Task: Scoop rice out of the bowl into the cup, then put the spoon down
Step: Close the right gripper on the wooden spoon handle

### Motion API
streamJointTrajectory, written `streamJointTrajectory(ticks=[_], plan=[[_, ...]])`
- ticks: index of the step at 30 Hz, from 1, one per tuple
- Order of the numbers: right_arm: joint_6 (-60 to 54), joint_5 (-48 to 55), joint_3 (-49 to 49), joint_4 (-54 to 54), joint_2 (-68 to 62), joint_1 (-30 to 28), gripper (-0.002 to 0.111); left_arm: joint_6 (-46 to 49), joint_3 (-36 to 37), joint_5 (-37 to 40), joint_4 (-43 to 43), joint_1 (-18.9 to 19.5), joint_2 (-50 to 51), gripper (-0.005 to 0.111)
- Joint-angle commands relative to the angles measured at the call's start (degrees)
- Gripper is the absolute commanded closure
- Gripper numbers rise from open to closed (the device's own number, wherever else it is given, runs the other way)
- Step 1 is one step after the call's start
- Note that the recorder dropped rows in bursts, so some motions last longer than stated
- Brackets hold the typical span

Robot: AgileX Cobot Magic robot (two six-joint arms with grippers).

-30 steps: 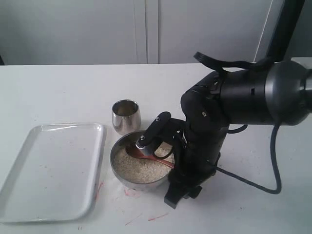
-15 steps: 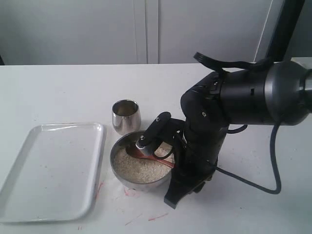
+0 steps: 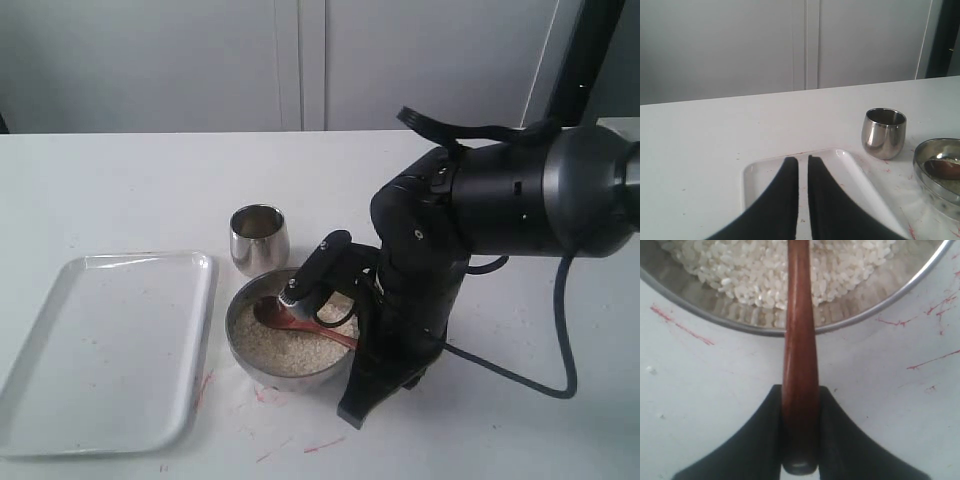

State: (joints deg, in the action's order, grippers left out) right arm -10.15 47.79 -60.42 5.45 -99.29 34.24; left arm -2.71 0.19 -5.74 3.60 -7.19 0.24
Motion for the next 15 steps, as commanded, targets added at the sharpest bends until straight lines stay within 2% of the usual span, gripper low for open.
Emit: streamJointTrajectory(ticks=[1,15], plan=[[-0.13,0.99,-0.30,0.55,-0.05,0.06,0.106,-0.12,-0.19,-0.27,0.22,-0.38,-0.24,0.092],[-0.13,3.06,-0.30,2.17,2.91,0.06,0.108,-0.12,-0.19,-0.27,0.22,-0.38,-0.24,0.092]])
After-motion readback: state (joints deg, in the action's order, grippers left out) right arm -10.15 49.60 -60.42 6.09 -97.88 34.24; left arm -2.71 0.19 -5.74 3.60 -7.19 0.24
